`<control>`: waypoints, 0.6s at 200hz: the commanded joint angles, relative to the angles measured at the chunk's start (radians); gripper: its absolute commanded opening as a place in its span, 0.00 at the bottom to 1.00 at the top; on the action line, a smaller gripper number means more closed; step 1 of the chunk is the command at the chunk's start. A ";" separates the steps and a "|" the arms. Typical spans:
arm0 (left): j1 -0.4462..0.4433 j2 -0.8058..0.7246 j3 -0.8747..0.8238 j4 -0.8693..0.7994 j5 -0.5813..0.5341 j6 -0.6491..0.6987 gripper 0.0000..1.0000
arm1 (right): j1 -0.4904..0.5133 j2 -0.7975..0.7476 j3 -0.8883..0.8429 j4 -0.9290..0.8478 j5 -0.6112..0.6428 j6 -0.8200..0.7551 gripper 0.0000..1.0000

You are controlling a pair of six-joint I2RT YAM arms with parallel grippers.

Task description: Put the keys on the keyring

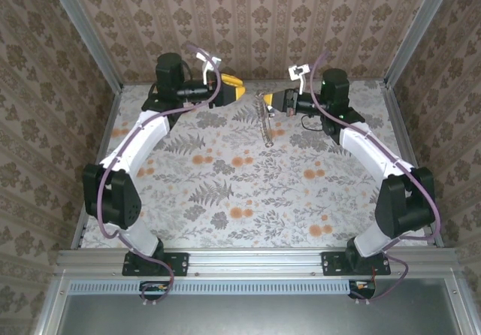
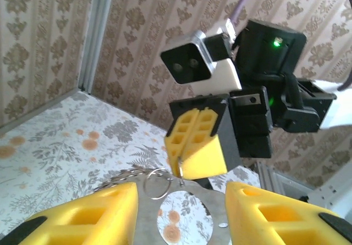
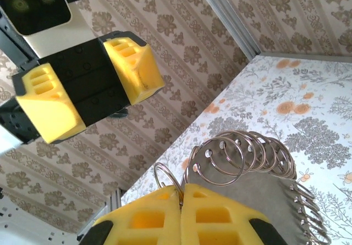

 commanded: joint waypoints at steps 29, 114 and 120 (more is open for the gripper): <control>-0.006 0.097 0.120 -0.213 0.070 0.086 0.44 | -0.002 0.093 0.108 -0.176 -0.016 -0.088 0.00; -0.011 0.246 0.280 -0.394 0.081 0.146 0.34 | 0.010 0.194 0.171 -0.211 -0.002 -0.092 0.00; -0.011 0.252 0.287 -0.405 0.083 0.151 0.34 | 0.012 0.197 0.172 -0.215 -0.002 -0.094 0.00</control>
